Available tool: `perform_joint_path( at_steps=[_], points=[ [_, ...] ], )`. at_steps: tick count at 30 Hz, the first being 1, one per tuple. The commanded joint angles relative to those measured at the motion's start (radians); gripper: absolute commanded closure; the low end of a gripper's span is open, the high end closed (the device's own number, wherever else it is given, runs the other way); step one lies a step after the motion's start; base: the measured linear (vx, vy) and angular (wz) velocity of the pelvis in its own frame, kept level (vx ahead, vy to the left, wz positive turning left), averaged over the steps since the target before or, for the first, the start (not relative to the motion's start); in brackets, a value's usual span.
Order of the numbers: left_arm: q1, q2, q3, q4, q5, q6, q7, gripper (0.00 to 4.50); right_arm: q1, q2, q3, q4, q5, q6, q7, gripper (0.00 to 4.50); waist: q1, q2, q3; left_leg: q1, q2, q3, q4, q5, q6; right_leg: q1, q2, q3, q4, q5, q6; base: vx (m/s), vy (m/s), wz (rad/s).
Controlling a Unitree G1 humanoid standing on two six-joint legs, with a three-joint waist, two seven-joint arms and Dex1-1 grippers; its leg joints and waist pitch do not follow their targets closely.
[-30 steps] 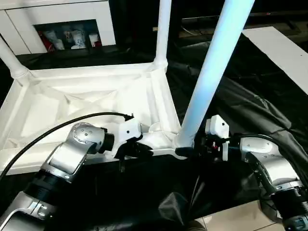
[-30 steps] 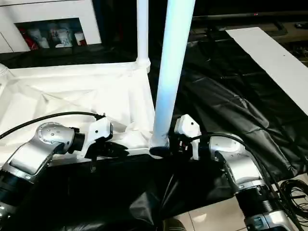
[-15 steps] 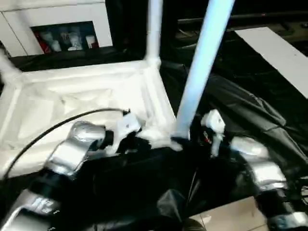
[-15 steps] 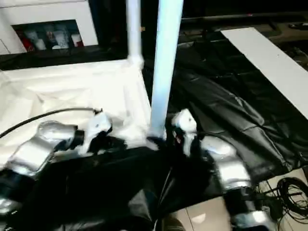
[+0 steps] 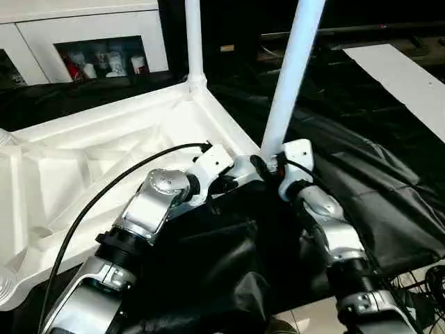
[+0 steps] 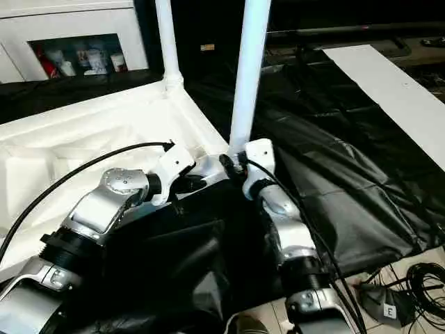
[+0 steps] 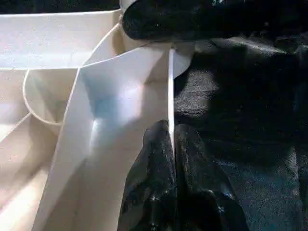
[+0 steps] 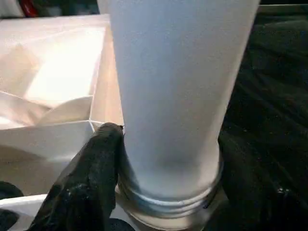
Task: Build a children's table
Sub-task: Rotate leg to tighten
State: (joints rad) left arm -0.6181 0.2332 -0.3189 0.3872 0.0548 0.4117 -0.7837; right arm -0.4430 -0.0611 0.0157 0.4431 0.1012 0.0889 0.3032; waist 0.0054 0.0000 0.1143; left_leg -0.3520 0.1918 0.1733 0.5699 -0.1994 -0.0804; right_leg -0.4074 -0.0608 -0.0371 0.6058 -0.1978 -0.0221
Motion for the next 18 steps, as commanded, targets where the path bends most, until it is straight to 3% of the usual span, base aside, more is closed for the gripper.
perform_joint_path(
  at_steps=[1,5,7,9,10,12,18],
  points=[
    [0.047,-0.003,-0.056,0.038,0.009,0.003,-0.022,4.50,0.015,0.028,0.044,-0.071,0.059,-0.025,0.098,1.31,0.002,-0.009,-0.046,-0.007,0.025,-0.004,-0.066,-0.161,0.062,0.042,-0.065,0.048,-0.089,-0.264,-0.172,0.000,0.000,0.00],
    [0.064,0.033,-0.070,-0.008,0.000,-0.037,-0.091,4.50,0.030,-0.040,0.038,-0.126,0.076,-0.004,0.171,1.04,0.002,-0.009,-0.054,-0.011,0.024,-0.003,-0.061,-0.081,0.092,0.055,-0.061,0.045,-0.074,-0.108,-0.210,0.000,0.000,0.00],
    [0.077,0.053,-0.067,-0.038,-0.006,-0.027,-0.115,4.50,0.038,-0.092,0.037,-0.154,0.076,0.012,0.214,0.83,0.001,-0.007,-0.055,-0.016,0.024,-0.002,-0.056,-0.010,0.121,0.060,-0.059,0.044,-0.060,0.034,-0.240,0.000,0.000,0.00],
    [0.100,0.097,-0.073,-0.097,-0.026,-0.035,-0.179,4.50,0.063,-0.211,0.084,-0.197,0.065,0.028,0.374,0.63,0.002,0.000,-0.057,-0.013,0.025,-0.001,-0.055,-0.001,0.139,0.062,-0.060,0.043,-0.057,0.070,-0.261,0.000,0.000,0.00],
    [0.112,0.119,-0.079,-0.124,-0.038,-0.057,-0.219,4.50,0.076,-0.255,0.099,-0.218,0.073,0.039,0.443,0.53,0.004,-0.006,-0.060,-0.015,0.026,-0.003,-0.052,0.017,0.154,0.069,-0.058,0.042,-0.053,0.113,-0.270,0.000,0.000,0.00],
    [0.125,0.139,-0.079,-0.157,-0.059,-0.058,-0.259,4.50,0.093,-0.302,0.108,-0.245,0.090,0.049,0.523,0.39,0.004,-0.002,-0.056,-0.013,0.029,0.001,-0.051,0.009,0.178,0.061,-0.060,0.042,-0.055,0.120,-0.281,0.000,0.000,0.00],
    [0.166,0.222,-0.069,-0.254,-0.123,-0.061,-0.394,4.50,0.125,-0.423,0.126,-0.307,0.127,0.063,0.698,0.39,0.007,-0.003,-0.054,-0.010,0.037,0.000,-0.053,-0.025,0.178,0.058,-0.064,0.041,-0.058,0.043,-0.298,0.000,0.000,0.00]
  ],
)
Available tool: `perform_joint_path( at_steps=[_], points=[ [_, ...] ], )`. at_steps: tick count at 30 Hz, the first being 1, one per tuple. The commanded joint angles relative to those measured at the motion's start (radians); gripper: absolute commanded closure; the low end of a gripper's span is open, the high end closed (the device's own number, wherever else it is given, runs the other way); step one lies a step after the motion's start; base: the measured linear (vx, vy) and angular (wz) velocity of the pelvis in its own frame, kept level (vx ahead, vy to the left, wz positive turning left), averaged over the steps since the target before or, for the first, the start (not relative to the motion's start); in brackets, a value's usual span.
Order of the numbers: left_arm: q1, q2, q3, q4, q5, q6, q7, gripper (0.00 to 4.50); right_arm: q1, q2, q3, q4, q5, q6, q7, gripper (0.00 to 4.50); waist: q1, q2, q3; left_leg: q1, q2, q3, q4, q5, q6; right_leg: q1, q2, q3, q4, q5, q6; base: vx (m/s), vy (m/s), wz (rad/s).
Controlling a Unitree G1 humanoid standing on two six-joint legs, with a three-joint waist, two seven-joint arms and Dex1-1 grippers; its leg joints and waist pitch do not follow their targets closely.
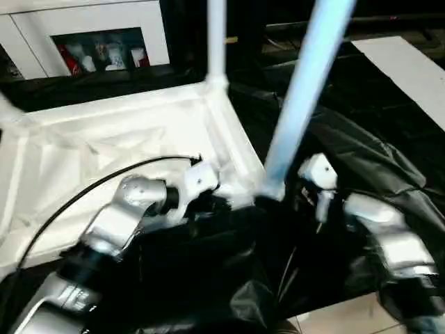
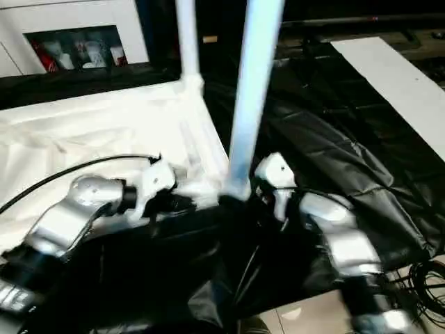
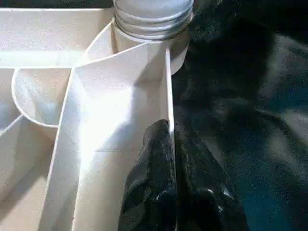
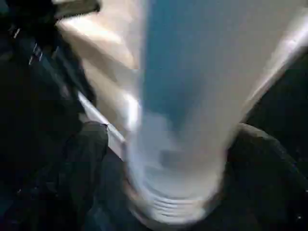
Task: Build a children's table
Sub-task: Rotate leg to tighten
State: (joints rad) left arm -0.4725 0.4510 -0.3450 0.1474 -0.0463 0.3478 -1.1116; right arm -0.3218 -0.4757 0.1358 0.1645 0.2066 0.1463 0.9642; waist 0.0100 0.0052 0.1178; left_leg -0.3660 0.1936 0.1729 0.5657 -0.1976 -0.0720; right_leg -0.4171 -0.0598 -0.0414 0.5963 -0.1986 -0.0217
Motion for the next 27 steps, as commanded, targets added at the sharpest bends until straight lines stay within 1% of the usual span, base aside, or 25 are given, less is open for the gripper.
perform_joint_path(
  at_steps=[1,3,7,9,10,11,12,13,14,15,16,19,20,21,23,25,27],
  points=[
    [0.023,0.013,-0.043,-0.021,-0.026,-0.004,-0.078,4.50,0.003,-0.012,0.006,-0.030,0.022,0.004,0.042,0.39,0.002,-0.006,-0.058,0.005,0.036,0.000,-0.049,-0.028,0.166,0.067,-0.066,0.046,-0.048,0.030,-0.297,0.000,0.000,0.00],
    [0.029,0.026,-0.040,-0.034,-0.040,-0.005,-0.099,4.50,0.003,-0.022,0.015,-0.036,0.034,0.008,0.060,0.39,0.001,-0.005,-0.058,0.006,0.035,0.001,-0.047,-0.028,0.165,0.064,-0.064,0.045,-0.048,0.030,-0.303,0.000,0.000,0.00],
    [0.033,0.034,-0.038,-0.042,-0.047,-0.004,-0.112,4.50,-0.001,-0.022,0.023,-0.031,0.031,0.004,0.074,0.39,0.003,-0.006,-0.059,0.006,0.034,0.001,-0.046,-0.015,0.159,0.065,-0.064,0.046,-0.044,0.046,-0.306,0.000,0.000,0.00],
    [0.034,0.035,-0.035,-0.041,-0.045,-0.005,-0.111,4.50,-0.005,-0.019,0.030,-0.021,0.018,-0.004,0.081,0.39,0.004,-0.007,-0.060,0.005,0.033,0.001,-0.045,-0.007,0.161,0.066,-0.064,0.046,-0.042,0.058,-0.306,0.000,0.000,0.00],
    [0.034,0.034,-0.035,-0.041,-0.043,-0.005,-0.109,4.50,-0.005,-0.018,0.034,-0.017,0.013,-0.008,0.085,0.39,0.004,-0.012,-0.062,0.005,0.032,0.002,-0.044,-0.007,0.160,0.068,-0.064,0.046,-0.043,0.056,-0.304,0.000,0.000,0.00],
    [0.036,0.035,-0.036,-0.045,-0.045,-0.002,-0.108,4.50,-0.006,-0.019,0.038,-0.013,0.012,-0.007,0.091,0.39,0.005,-0.011,-0.062,0.004,0.032,0.001,-0.043,-0.006,0.159,0.069,-0.065,0.047,-0.041,0.056,-0.304,0.000,0.000,0.00],
    [0.036,0.035,-0.035,-0.047,-0.047,0.002,-0.107,4.50,-0.007,-0.020,0.040,-0.011,0.012,-0.007,0.093,0.39,0.005,-0.012,-0.063,0.004,0.031,0.002,-0.043,-0.006,0.160,0.069,-0.065,0.046,-0.042,0.054,-0.302,0.000,0.000,0.00],
    [0.036,0.035,-0.036,-0.047,-0.046,0.000,-0.104,4.50,-0.008,-0.019,0.041,-0.007,0.011,-0.007,0.094,0.55,0.006,-0.011,-0.063,0.004,0.031,0.001,-0.043,-0.001,0.160,0.069,-0.064,0.046,-0.041,0.055,-0.301,0.000,0.000,0.00],
    [0.036,0.035,-0.036,-0.047,-0.047,0.002,-0.103,4.50,-0.010,-0.020,0.042,-0.003,0.011,-0.008,0.095,0.55,0.007,-0.010,-0.063,0.004,0.032,0.001,-0.042,0.002,0.163,0.068,-0.064,0.046,-0.041,0.057,-0.300,0.000,0.000,0.00],
    [0.036,0.036,-0.036,-0.047,-0.049,0.003,-0.103,4.50,-0.011,-0.021,0.043,-0.001,0.011,-0.008,0.097,0.72,0.007,-0.010,-0.063,0.004,0.031,0.001,-0.042,0.004,0.163,0.068,-0.064,0.046,-0.040,0.059,-0.300,0.000,0.000,0.00],
    [0.035,0.037,-0.036,-0.044,-0.045,-0.001,-0.101,4.50,-0.011,-0.022,0.046,0.003,0.010,-0.010,0.097,0.72,0.007,-0.012,-0.064,0.005,0.031,0.002,-0.041,0.006,0.164,0.069,-0.063,0.046,-0.040,0.061,-0.300,0.000,0.000,0.00],
    [0.035,0.038,-0.035,-0.040,-0.044,-0.003,-0.101,4.50,-0.012,-0.023,0.050,0.007,0.010,-0.010,0.097,0.75,0.008,-0.011,-0.065,0.004,0.031,0.001,-0.040,0.014,0.168,0.069,-0.063,0.045,-0.038,0.065,-0.300,0.000,0.000,0.00],
    [0.035,0.038,-0.035,-0.040,-0.044,-0.003,-0.101,4.50,-0.012,-0.023,0.050,0.007,0.010,-0.010,0.097,1.03,0.008,-0.011,-0.065,0.004,0.031,0.001,-0.040,0.013,0.168,0.069,-0.063,0.045,-0.038,0.063,-0.300,0.000,0.000,0.00],
    [0.035,0.037,-0.035,-0.041,-0.045,-0.003,-0.101,4.50,-0.012,-0.021,0.049,0.010,0.009,-0.009,0.098,1.14,0.008,-0.012,-0.066,0.004,0.030,0.001,-0.039,0.014,0.168,0.069,-0.063,0.045,-0.037,0.064,-0.300,0.000,0.000,0.00],
    [0.035,0.037,-0.034,-0.040,-0.045,-0.002,-0.101,4.50,-0.012,-0.019,0.049,0.011,0.007,-0.009,0.099,1.13,0.008,-0.011,-0.066,0.003,0.030,0.001,-0.038,0.023,0.173,0.069,-0.062,0.045,-0.035,0.079,-0.303,0.000,0.000,0.00],
    [0.035,0.037,-0.032,-0.040,-0.047,0.000,-0.102,4.50,-0.012,-0.016,0.048,0.014,0.007,-0.008,0.101,1.46,0.008,-0.010,-0.066,0.003,0.030,0.001,-0.037,0.027,0.176,0.069,-0.062,0.045,-0.034,0.086,-0.305,0.000,0.000,0.00],
    [0.035,0.038,-0.032,-0.036,-0.045,-0.001,-0.102,4.50,-0.010,-0.014,0.050,0.016,0.005,-0.009,0.104,1.53,0.009,-0.011,-0.067,0.004,0.030,0.001,-0.036,0.023,0.176,0.069,-0.062,0.046,-0.034,0.086,-0.306,0.000,0.000,0.00]
  ],
)
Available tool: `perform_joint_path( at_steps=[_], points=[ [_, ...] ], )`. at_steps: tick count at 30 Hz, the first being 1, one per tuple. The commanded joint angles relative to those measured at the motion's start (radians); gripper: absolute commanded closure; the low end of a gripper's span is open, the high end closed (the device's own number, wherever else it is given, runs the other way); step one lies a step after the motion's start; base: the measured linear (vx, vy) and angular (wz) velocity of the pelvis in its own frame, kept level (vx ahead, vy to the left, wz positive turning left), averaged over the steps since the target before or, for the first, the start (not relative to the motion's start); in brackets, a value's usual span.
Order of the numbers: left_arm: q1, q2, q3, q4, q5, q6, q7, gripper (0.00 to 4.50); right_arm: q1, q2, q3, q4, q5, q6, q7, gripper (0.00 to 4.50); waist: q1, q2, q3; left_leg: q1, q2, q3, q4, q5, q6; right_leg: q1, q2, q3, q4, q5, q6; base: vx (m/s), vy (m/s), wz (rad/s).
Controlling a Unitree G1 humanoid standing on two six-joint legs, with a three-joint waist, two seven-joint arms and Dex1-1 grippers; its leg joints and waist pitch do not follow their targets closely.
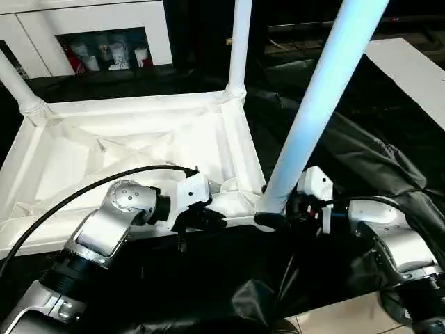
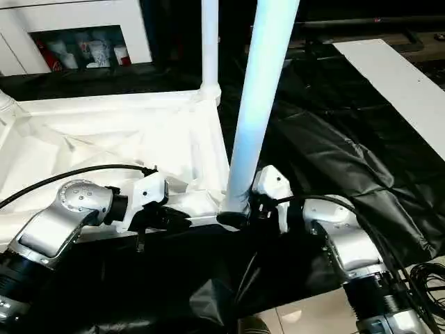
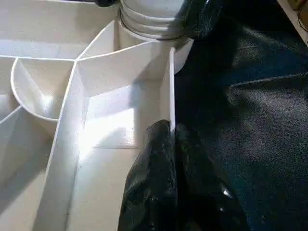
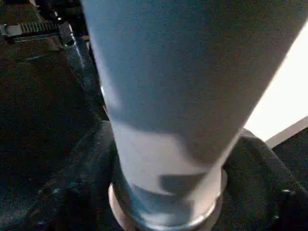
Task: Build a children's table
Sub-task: Rotate leg to tighten
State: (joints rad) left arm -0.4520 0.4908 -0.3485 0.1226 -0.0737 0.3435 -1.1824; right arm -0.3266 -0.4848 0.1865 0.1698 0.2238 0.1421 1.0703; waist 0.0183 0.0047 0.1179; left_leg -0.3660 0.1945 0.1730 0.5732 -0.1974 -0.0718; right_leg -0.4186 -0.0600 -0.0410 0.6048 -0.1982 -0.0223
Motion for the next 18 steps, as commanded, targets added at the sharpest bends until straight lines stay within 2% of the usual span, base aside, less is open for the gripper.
perform_joint_path(
  at_steps=[1,3,9,11,12,13,14,16,17,18],
  points=[
    [0.017,0.000,-0.030,-0.008,-0.015,0.003,-0.031,4.50,-0.001,-0.004,0.002,0.009,-0.013,-0.005,-0.002,1.58,0.001,-0.010,-0.066,0.003,0.029,0.001,-0.044,0.016,0.174,0.071,-0.063,0.045,-0.044,0.076,-0.305,0.000,0.000,0.00],
    [0.020,0.001,-0.032,-0.005,-0.013,0.003,-0.030,4.50,0.003,-0.002,0.006,0.008,-0.010,-0.004,-0.002,1.75,0.001,-0.009,-0.064,0.003,0.029,0.001,-0.045,0.000,0.166,0.069,-0.063,0.045,-0.046,0.049,-0.302,0.000,0.000,0.00],
    [0.021,-0.015,-0.030,0.013,-0.003,0.013,0.001,4.50,0.012,0.030,-0.007,0.018,-0.003,0.009,-0.051,1.83,0.000,-0.010,-0.059,0.004,0.029,0.001,-0.049,-0.042,0.135,0.066,-0.063,0.046,-0.054,-0.033,-0.284,0.000,0.000,0.00],
    [0.002,-0.066,-0.018,0.070,0.020,0.023,0.084,4.50,-0.008,0.123,-0.057,0.088,-0.017,0.018,-0.224,1.84,-0.005,-0.010,-0.055,0.003,0.028,0.002,-0.052,-0.071,0.112,0.061,-0.063,0.046,-0.063,-0.102,-0.272,0.000,0.000,0.00],
    [0.001,-0.069,-0.017,0.073,0.021,0.023,0.088,4.50,-0.010,0.128,-0.059,0.093,-0.019,0.018,-0.233,1.84,-0.006,-0.011,-0.053,0.003,0.026,0.002,-0.053,-0.088,0.098,0.060,-0.064,0.045,-0.068,-0.138,-0.266,0.000,0.000,0.00],
    [-0.015,-0.105,-0.014,0.114,0.041,0.029,0.149,4.50,-0.016,0.170,-0.067,0.120,-0.037,0.020,-0.311,1.84,-0.010,-0.014,-0.054,0.003,0.024,-0.001,-0.055,-0.113,0.072,0.064,-0.065,0.044,-0.072,-0.202,-0.245,0.000,0.000,0.00],
    [-0.019,-0.116,-0.014,0.126,0.047,0.031,0.166,4.50,-0.017,0.184,-0.070,0.127,-0.043,0.021,-0.337,1.84,-0.013,-0.012,-0.050,0.006,0.025,-0.002,-0.058,-0.135,0.057,0.057,-0.064,0.045,-0.078,-0.249,-0.227,0.000,0.000,0.00],
    [-0.031,-0.145,-0.013,0.157,0.061,0.034,0.209,4.50,-0.022,0.221,-0.076,0.145,-0.057,0.025,-0.406,1.85,-0.016,-0.013,-0.047,0.007,0.024,-0.002,-0.060,-0.156,0.047,0.055,-0.063,0.046,-0.083,-0.296,-0.207,0.000,0.000,0.00],
    [-0.052,-0.185,-0.010,0.202,0.080,0.046,0.276,4.50,-0.034,0.271,-0.087,0.169,-0.080,0.039,-0.513,1.85,-0.015,-0.015,-0.042,0.010,0.022,-0.004,-0.062,-0.194,0.035,0.052,-0.066,0.047,-0.093,-0.386,-0.175,0.000,0.000,0.00],
    [-0.054,-0.188,-0.009,0.205,0.081,0.047,0.280,4.50,-0.035,0.274,-0.088,0.171,-0.081,0.040,-0.520,1.85,-0.016,-0.014,-0.041,0.010,0.022,-0.004,-0.064,-0.200,0.031,0.048,-0.066,0.048,-0.094,-0.403,-0.168,0.000,0.000,0.00]
  ],
)
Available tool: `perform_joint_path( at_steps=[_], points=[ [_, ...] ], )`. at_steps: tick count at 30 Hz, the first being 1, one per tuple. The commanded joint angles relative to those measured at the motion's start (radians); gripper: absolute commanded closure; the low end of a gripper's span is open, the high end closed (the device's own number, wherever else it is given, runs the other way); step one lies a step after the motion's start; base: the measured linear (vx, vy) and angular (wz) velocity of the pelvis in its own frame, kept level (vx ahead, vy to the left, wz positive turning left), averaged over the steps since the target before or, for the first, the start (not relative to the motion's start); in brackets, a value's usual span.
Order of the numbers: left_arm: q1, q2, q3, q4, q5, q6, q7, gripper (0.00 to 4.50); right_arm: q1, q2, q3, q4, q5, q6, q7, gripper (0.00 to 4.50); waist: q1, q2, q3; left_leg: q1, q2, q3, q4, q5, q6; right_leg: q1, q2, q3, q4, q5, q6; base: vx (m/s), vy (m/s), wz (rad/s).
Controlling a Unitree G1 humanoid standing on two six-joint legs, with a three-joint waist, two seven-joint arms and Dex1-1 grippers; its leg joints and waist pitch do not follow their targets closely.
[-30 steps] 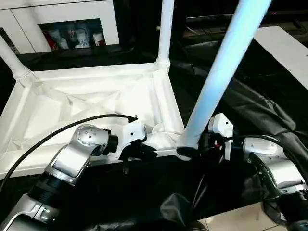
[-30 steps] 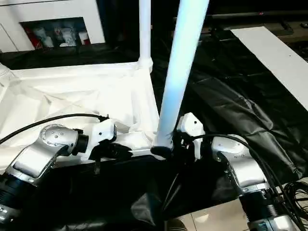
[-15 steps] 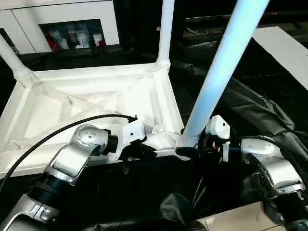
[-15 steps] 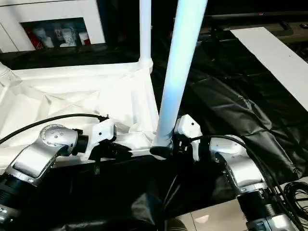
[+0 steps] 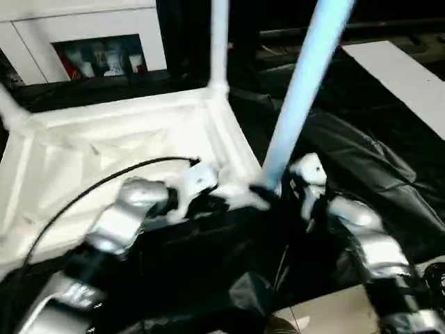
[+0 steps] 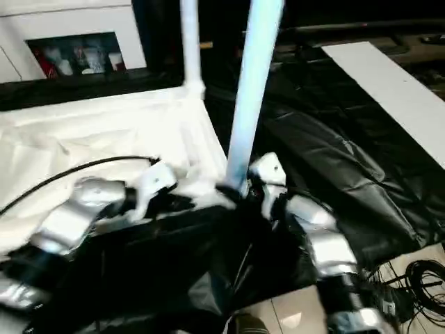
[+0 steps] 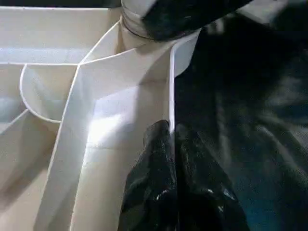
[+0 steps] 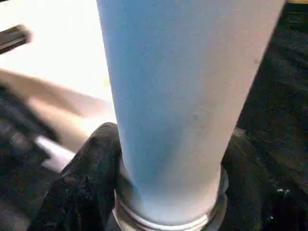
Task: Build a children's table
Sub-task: Rotate leg to tighten
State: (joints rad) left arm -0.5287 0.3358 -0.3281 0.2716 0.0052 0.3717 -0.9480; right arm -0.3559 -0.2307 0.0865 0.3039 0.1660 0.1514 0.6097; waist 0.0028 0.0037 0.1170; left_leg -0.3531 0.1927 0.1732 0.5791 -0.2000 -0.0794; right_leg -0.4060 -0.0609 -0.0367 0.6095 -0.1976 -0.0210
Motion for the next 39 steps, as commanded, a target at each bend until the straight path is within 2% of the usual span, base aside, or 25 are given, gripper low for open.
perform_joint_path(
  at_steps=[1,4,5,6,7,10,11,12,13,17,18,20,21,22,23,24,25,27,29,32,34,36,37,39],
  points=[
    [0.004,-0.063,-0.024,0.091,0.015,0.030,0.100,4.50,-0.016,0.051,0.009,0.055,-0.045,0.042,-0.133,1.85,0.001,-0.015,-0.041,0.001,0.024,-0.006,-0.072,-0.210,0.033,0.035,-0.065,0.044,-0.103,-0.433,-0.156,0.000,0.000,0.00],
    [-0.023,-0.102,-0.016,0.142,0.034,0.039,0.172,4.50,-0.033,0.093,0.008,0.080,-0.080,0.061,-0.235,1.85,0.000,-0.014,-0.042,0.004,0.021,-0.007,-0.072,-0.218,0.024,0.032,-0.065,0.045,-0.106,-0.463,-0.140,0.000,0.000,0.00],
    [-0.053,-0.128,-0.022,0.200,0.059,0.041,0.219,4.50,-0.050,0.135,0.020,0.095,-0.099,0.065,-0.281,1.85,0.000,-0.014,-0.043,0.003,0.021,-0.008,-0.074,-0.216,0.028,0.030,-0.065,0.045,-0.109,-0.459,-0.129,0.000,0.000,0.00],
    [-0.061,-0.136,-0.021,0.220,0.066,0.040,0.230,4.50,-0.054,0.148,0.023,0.097,-0.102,0.061,-0.287,1.85,-0.001,-0.013,-0.041,0.003,0.020,-0.008,-0.075,-0.224,0.027,0.028,-0.064,0.045,-0.109,-0.466,-0.125,0.000,0.000,0.00],
    [-0.064,-0.138,-0.021,0.226,0.069,0.039,0.233,4.50,-0.055,0.152,0.024,0.097,-0.104,0.059,-0.288,1.85,0.000,-0.013,-0.044,0.003,0.021,-0.009,-0.076,-0.229,0.026,0.029,-0.065,0.045,-0.110,-0.467,-0.121,0.000,0.000,0.00],
    [-0.080,-0.144,-0.021,0.255,0.089,0.028,0.241,4.50,-0.052,0.161,0.025,0.074,-0.083,0.007,-0.244,1.85,0.004,-0.013,-0.046,0.002,0.023,-0.007,-0.077,-0.214,0.040,0.031,-0.065,0.047,-0.107,-0.401,-0.132,0.000,0.000,0.00],
    [-0.080,-0.142,-0.019,0.253,0.087,0.027,0.237,4.50,-0.048,0.162,0.018,0.064,-0.065,-0.007,-0.224,1.50,0.005,-0.014,-0.046,0.001,0.024,-0.007,-0.077,-0.212,0.042,0.031,-0.066,0.047,-0.106,-0.392,-0.135,0.000,0.000,0.00],
    [-0.078,-0.133,-0.020,0.245,0.085,0.025,0.224,4.50,-0.042,0.154,0.013,0.043,-0.044,-0.020,-0.190,1.50,0.006,-0.014,-0.047,0.001,0.024,-0.005,-0.076,-0.211,0.048,0.031,-0.067,0.048,-0.106,-0.381,-0.141,0.000,0.000,0.00],
    [-0.078,-0.132,-0.021,0.244,0.085,0.025,0.223,4.50,-0.041,0.153,0.013,0.040,-0.042,-0.020,-0.187,1.29,0.006,-0.013,-0.046,0.000,0.025,-0.005,-0.077,-0.209,0.052,0.032,-0.066,0.047,-0.105,-0.374,-0.147,0.000,0.000,0.00],
    [-0.068,-0.099,-0.029,0.217,0.079,0.007,0.169,4.50,-0.032,0.083,0.011,-0.026,-0.011,-0.007,-0.088,0.97,0.007,-0.014,-0.044,-0.004,0.026,-0.006,-0.079,-0.212,0.063,0.035,-0.067,0.046,-0.108,-0.388,-0.142,0.000,0.000,0.00],
    [-0.066,-0.090,-0.030,0.208,0.077,0.006,0.157,4.50,-0.033,0.056,0.011,-0.039,-0.009,-0.002,-0.063,0.87,0.007,-0.015,-0.046,-0.008,0.025,-0.007,-0.079,-0.195,0.067,0.040,-0.067,0.044,-0.105,-0.373,-0.144,0.000,0.000,0.00],
    [-0.062,-0.077,-0.032,0.198,0.072,-0.012,0.124,4.50,-0.030,0.011,0.014,-0.058,0.004,0.022,0.006,0.69,0.006,-0.013,-0.045,-0.011,0.027,-0.006,-0.079,-0.173,0.078,0.038,-0.068,0.044,-0.106,-0.355,-0.149,0.000,0.000,0.00],
    [-0.060,-0.072,-0.032,0.192,0.070,-0.016,0.115,4.50,-0.028,-0.007,0.020,-0.061,0.000,0.021,0.027,0.59,0.005,-0.016,-0.045,-0.013,0.025,-0.007,-0.079,-0.168,0.079,0.043,-0.067,0.043,-0.106,-0.355,-0.150,0.000,0.000,0.00],
    [-0.049,-0.055,-0.032,0.164,0.054,-0.037,0.067,4.50,-0.020,-0.075,0.041,-0.073,-0.013,0.013,0.111,0.59,0.006,-0.015,-0.047,-0.012,0.026,-0.007,-0.078,-0.165,0.080,0.042,-0.068,0.042,-0.106,-0.359,-0.153,0.000,0.000,0.00],
    [-0.046,-0.050,-0.033,0.156,0.049,-0.039,0.055,4.50,-0.017,-0.091,0.047,-0.075,-0.014,0.010,0.132,0.50,0.007,-0.011,-0.047,-0.010,0.027,-0.006,-0.076,-0.163,0.083,0.042,-0.068,0.043,-0.106,-0.351,-0.157,0.000,0.000,0.00],
    [-0.033,-0.032,-0.035,0.122,0.033,-0.038,0.015,4.50,-0.006,-0.142,0.061,-0.088,-0.011,0.001,0.206,0.37,0.007,-0.015,-0.048,-0.010,0.028,-0.004,-0.074,-0.147,0.091,0.044,-0.066,0.044,-0.102,-0.313,-0.168,0.000,0.000,0.00],
    [-0.032,-0.030,-0.035,0.120,0.032,-0.039,0.012,4.50,-0.005,-0.146,0.061,-0.089,-0.011,0.000,0.212,0.27,0.007,-0.014,-0.050,-0.015,0.028,-0.004,-0.072,-0.128,0.102,0.047,-0.068,0.044,-0.097,-0.274,-0.181,0.000,0.000,0.00],
    [-0.009,0.000,-0.042,0.065,0.001,-0.027,-0.055,4.50,0.008,-0.189,0.059,-0.113,0.016,-0.003,0.292,0.27,0.006,-0.013,-0.052,-0.015,0.029,-0.003,-0.070,-0.103,0.114,0.049,-0.066,0.043,-0.091,-0.213,-0.203,0.000,0.000,0.00],
    [0.005,0.031,-0.057,0.030,-0.015,-0.063,-0.115,4.50,0.010,-0.207,0.051,-0.125,0.031,0.000,0.320,0.27,0.005,-0.013,-0.056,-0.017,0.029,-0.003,-0.068,-0.060,0.128,0.054,-0.064,0.043,-0.080,-0.113,-0.231,0.000,0.000,0.00],
    [0.021,0.063,-0.064,-0.016,-0.040,-0.056,-0.174,4.50,0.010,-0.222,0.040,-0.134,0.051,0.007,0.351,0.27,0.002,-0.008,-0.065,-0.012,0.031,-0.002,-0.059,0.023,0.168,0.057,-0.060,0.043,-0.058,0.070,-0.279,0.000,0.000,0.00],
    [0.033,0.089,-0.060,-0.043,-0.049,-0.050,-0.201,4.50,0.016,-0.246,0.044,-0.142,0.075,0.010,0.406,0.27,0.002,-0.009,-0.075,-0.015,0.028,-0.002,-0.046,0.128,0.222,0.062,-0.056,0.043,-0.033,0.276,-0.320,0.000,0.000,0.00],
    [0.037,0.093,-0.058,-0.049,-0.051,-0.046,-0.206,4.50,0.017,-0.254,0.049,-0.139,0.080,0.011,0.418,0.27,0.004,-0.010,-0.068,-0.015,0.030,0.000,-0.046,0.112,0.247,0.058,-0.058,0.040,-0.036,0.278,-0.332,0.000,0.000,0.00],
    [0.040,0.096,-0.057,-0.053,-0.052,-0.046,-0.210,4.50,0.018,-0.258,0.054,-0.135,0.080,0.012,0.425,0.27,0.006,-0.009,-0.068,-0.014,0.031,0.001,-0.047,0.098,0.246,0.059,-0.060,0.040,-0.038,0.254,-0.332,0.000,0.000,0.00],
    [0.046,0.101,-0.056,-0.061,-0.054,-0.044,-0.216,4.50,0.020,-0.263,0.061,-0.126,0.074,0.007,0.440,0.27,0.006,-0.011,-0.064,-0.013,0.034,0.000,-0.051,0.045,0.224,0.060,-0.063,0.039,-0.046,0.147,-0.325,0.000,0.000,0.00]
  ],
)
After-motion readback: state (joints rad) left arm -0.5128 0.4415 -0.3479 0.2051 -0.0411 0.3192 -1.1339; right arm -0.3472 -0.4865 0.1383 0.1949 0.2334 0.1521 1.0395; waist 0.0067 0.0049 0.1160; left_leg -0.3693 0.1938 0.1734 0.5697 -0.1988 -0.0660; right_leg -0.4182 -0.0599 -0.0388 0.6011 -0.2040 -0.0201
